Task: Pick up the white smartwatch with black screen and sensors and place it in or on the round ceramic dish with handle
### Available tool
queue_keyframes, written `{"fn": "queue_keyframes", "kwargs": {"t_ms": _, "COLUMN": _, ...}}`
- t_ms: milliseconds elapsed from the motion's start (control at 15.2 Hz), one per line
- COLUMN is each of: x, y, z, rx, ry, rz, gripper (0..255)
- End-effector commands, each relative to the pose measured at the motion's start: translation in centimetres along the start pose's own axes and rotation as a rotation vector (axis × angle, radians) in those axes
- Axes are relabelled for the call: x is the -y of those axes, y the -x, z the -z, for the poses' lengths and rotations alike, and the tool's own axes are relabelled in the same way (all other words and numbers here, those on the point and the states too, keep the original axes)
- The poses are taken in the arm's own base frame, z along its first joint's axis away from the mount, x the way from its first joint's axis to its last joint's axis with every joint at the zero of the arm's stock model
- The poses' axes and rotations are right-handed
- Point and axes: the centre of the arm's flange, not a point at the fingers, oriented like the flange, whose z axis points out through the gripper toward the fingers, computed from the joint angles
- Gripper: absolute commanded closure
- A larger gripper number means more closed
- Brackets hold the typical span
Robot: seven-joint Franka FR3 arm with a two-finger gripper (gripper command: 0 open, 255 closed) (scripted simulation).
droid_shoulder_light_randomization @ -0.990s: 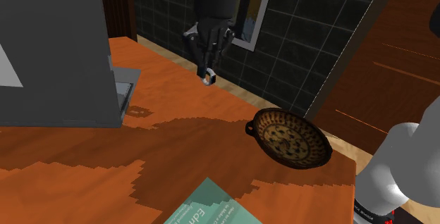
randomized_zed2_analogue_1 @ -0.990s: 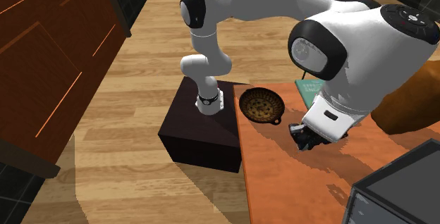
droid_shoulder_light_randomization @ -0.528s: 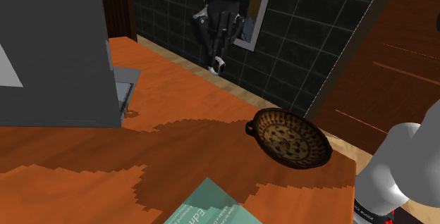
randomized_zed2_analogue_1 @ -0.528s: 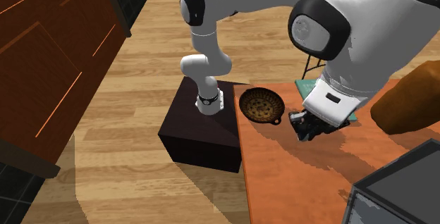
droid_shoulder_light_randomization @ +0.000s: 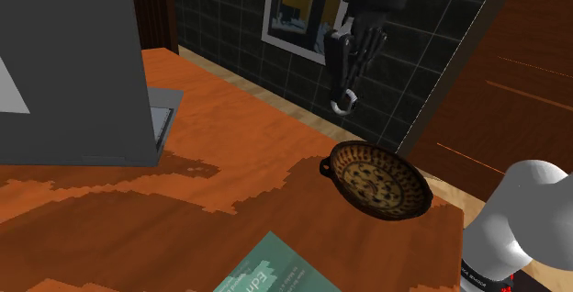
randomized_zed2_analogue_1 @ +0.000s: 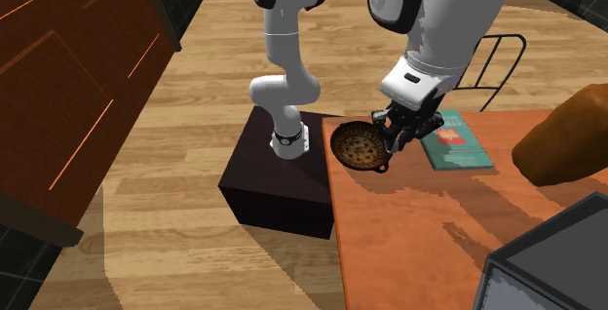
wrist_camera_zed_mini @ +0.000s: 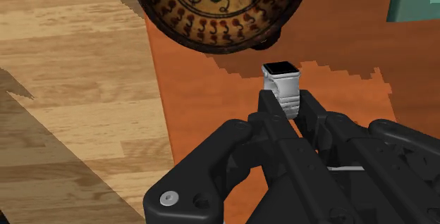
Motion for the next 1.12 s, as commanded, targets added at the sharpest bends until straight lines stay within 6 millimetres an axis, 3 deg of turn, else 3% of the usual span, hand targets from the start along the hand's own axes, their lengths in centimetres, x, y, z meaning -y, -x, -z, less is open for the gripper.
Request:
{"fn": "queue_keyframes", "kwargs": {"t_ms": 0, "x": -1.1, "y": 2.5, "z": 0.2, "rx": 0.000, "ry": -0.001, "rz": -0.001, "gripper": 255}}
{"fn": "queue_keyframes", "kwargs": {"t_ms": 330, "x": -3.4, "y": 8.7, "z": 0.7, "rx": 0.000, "ry": -0.001, "rz": -0.001, "gripper": 255}}
{"fn": "queue_keyframes", "kwargs": {"t_ms": 396, "x": -3.6, "y": 9.1, "z": 0.8, "rx": 0.000, "ry": -0.001, "rz": -0.001, "gripper": 255}}
{"fn": "queue_keyframes", "kwargs": {"t_ms": 1056, "x": -3.6, "y": 9.1, "z": -4.5, "rx": 0.000, "ry": -0.001, "rz": -0.001, "gripper": 255}}
